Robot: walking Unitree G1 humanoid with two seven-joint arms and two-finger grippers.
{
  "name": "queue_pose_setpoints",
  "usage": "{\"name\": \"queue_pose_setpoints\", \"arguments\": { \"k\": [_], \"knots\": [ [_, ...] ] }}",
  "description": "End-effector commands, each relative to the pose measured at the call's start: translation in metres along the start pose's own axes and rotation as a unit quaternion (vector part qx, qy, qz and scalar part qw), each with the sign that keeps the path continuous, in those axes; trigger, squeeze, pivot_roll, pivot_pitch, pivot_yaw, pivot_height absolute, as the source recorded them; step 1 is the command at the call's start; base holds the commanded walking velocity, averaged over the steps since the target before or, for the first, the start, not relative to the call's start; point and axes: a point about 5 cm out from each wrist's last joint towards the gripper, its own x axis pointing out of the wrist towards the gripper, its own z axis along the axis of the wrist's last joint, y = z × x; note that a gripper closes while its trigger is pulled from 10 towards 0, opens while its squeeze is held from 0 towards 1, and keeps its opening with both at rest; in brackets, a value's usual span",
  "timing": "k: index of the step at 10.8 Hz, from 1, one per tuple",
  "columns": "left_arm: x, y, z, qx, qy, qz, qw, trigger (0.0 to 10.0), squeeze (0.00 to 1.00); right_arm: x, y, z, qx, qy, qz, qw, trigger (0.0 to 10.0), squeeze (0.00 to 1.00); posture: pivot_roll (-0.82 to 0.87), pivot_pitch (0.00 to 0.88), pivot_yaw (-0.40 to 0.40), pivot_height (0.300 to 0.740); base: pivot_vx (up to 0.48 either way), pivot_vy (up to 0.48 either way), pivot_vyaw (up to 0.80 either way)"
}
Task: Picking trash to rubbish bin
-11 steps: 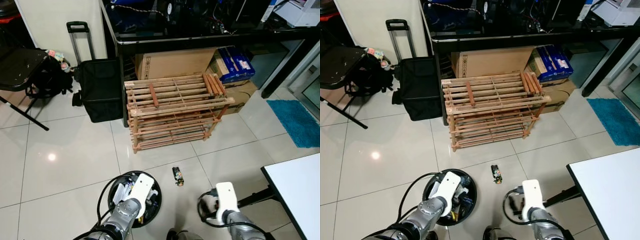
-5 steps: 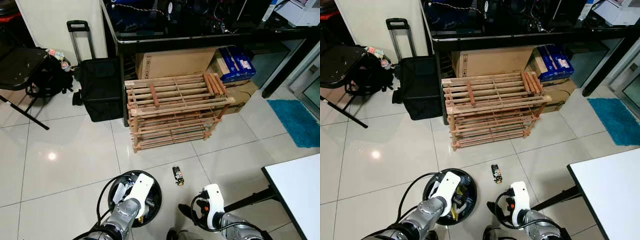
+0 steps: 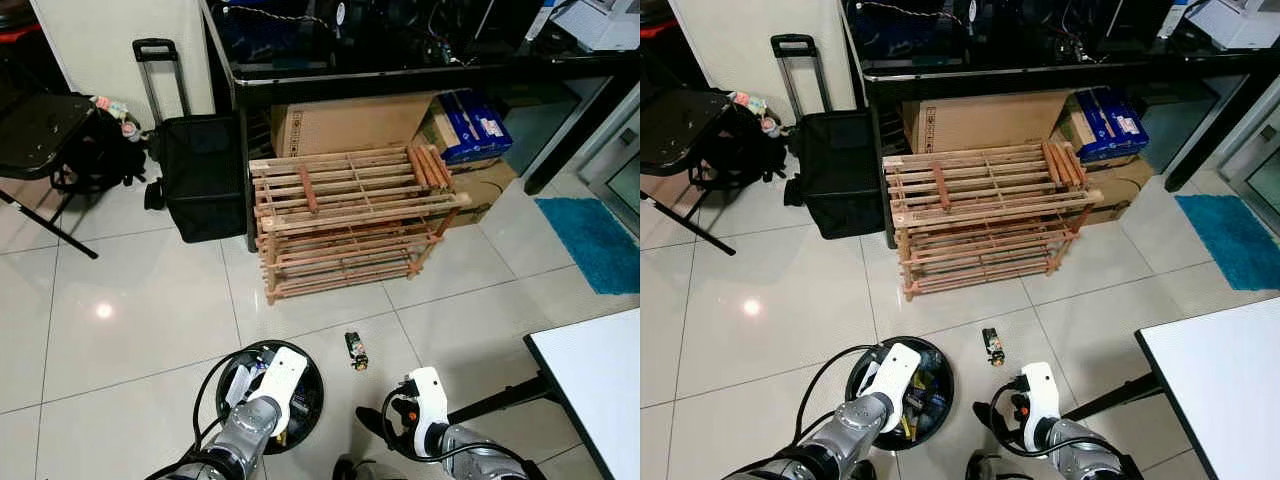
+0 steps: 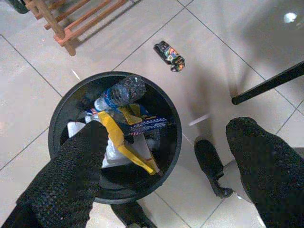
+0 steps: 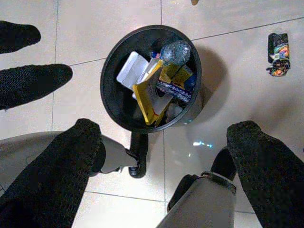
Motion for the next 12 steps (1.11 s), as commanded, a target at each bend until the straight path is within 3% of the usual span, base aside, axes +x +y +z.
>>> {"name": "queue_pose_setpoints", "arguments": {
  "k": [1,4,6,8,11,12],
  "knots": [
    [0.001,-0.003,0.001,0.009,0.005,-0.006,1.000,10.0,0.00,-0.002,-0.003,0.000,0.004,-0.001,-0.008,1.000,10.0,0.00,-0.10,0.137,-0.119,0.740,0.000,0.000,0.00],
    [0.001,-0.002,0.001,0.010,0.004,-0.005,1.000,10.0,0.00,-0.001,-0.003,0.002,0.002,-0.003,-0.012,1.000,10.0,0.00,-0.09,0.133,-0.116,0.740,0.000,0.000,0.00],
    [0.000,0.004,0.000,0.012,0.002,0.003,1.000,10.0,0.00,0.002,-0.003,0.006,-0.026,-0.002,-0.051,0.998,10.0,0.00,-0.07,0.123,-0.111,0.740,0.000,0.000,0.00],
    [-0.003,0.014,-0.006,0.005,0.008,0.020,1.000,10.0,0.00,0.003,-0.009,0.010,-0.073,0.009,-0.120,0.990,10.0,0.00,-0.05,0.110,-0.101,0.740,0.000,0.000,0.00],
    [-0.009,0.040,-0.015,-0.010,0.011,0.074,0.997,10.0,0.00,-0.002,-0.024,0.023,-0.138,0.002,-0.235,0.962,10.0,0.00,-0.02,0.082,-0.084,0.740,0.000,0.000,0.00],
    [-0.011,0.047,-0.015,-0.014,0.008,0.089,0.996,10.0,0.00,-0.003,-0.027,0.026,-0.133,-0.003,-0.257,0.957,10.0,0.00,-0.01,0.072,-0.078,0.740,0.000,0.000,0.00]
  ]
}}
